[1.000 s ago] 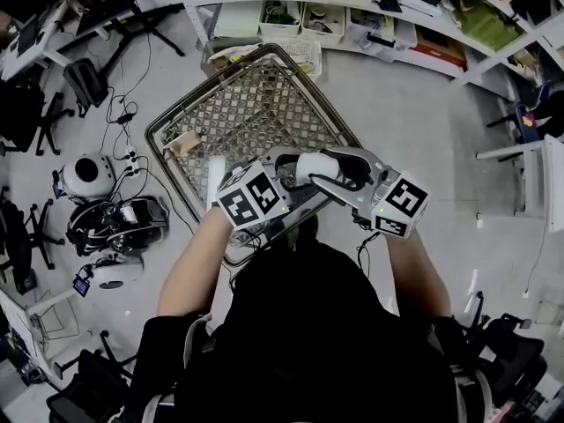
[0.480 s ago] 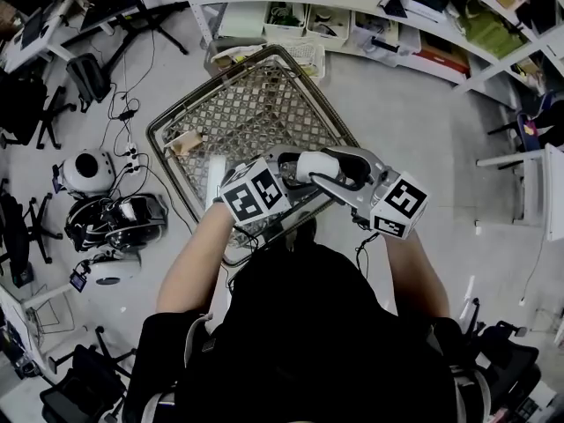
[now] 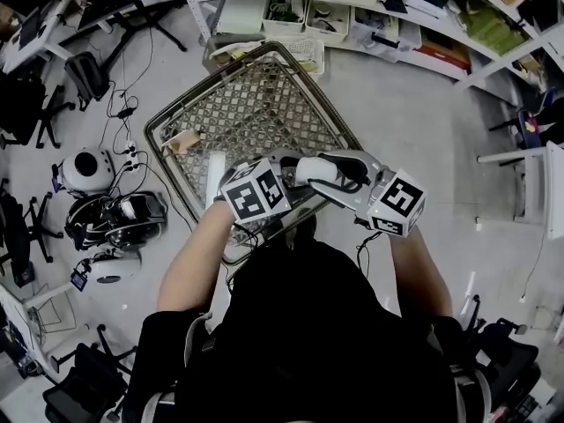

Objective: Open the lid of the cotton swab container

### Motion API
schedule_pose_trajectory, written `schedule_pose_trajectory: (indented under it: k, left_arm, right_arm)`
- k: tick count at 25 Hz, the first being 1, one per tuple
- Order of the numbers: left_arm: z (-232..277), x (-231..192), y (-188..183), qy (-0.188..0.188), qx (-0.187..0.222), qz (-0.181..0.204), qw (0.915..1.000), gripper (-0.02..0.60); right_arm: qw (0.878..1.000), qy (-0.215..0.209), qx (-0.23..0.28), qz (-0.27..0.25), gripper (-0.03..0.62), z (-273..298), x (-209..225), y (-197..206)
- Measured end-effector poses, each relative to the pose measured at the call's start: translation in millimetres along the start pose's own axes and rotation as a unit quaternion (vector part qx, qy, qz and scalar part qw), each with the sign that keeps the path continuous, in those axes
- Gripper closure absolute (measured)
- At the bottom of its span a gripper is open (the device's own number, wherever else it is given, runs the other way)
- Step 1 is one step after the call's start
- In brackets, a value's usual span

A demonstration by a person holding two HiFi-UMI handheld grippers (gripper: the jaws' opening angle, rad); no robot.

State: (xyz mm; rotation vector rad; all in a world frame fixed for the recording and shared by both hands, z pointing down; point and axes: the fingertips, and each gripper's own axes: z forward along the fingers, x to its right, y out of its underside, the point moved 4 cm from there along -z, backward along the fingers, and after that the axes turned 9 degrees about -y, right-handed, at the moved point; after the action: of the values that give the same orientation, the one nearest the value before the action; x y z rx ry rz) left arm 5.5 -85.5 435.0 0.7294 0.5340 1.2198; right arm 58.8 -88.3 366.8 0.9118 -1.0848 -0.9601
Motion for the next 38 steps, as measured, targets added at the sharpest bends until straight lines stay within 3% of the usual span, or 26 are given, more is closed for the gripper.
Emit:
schedule_pose_trajectory:
  k: [13,17,24,28,38]
  left_arm:
    - [8,3,7,0.026,-0.029,-0.032,0.9987,0.377]
    - [5,4,13,0.047,-0.017,-0.062,0.9968,0.382]
    - [9,-2,17,0.022,-0.031,-0.04,0.9985,0.382]
    - [10,-10,27,0.004,-0.05,-0.046,0.9977,0.383]
    - [12,-26,32,-0.019,-0.043,-0.063,0.9969,0.383]
  right_arm:
    - [0.999,0.005,-0.021,-0.047,0.39,1,-3,8]
    - [0.997,0.015,-0.029,-0.077,0.39,-4,1,6]
    - [0.997,0.013,-0.037,-0.069,0.378,0,4,10]
    - [0.998,0.011,-0.023,-0.06,0.372,-3,6,6]
    - [0.999,0.003,0.01,-0.038,0.402,-7,11,-4]
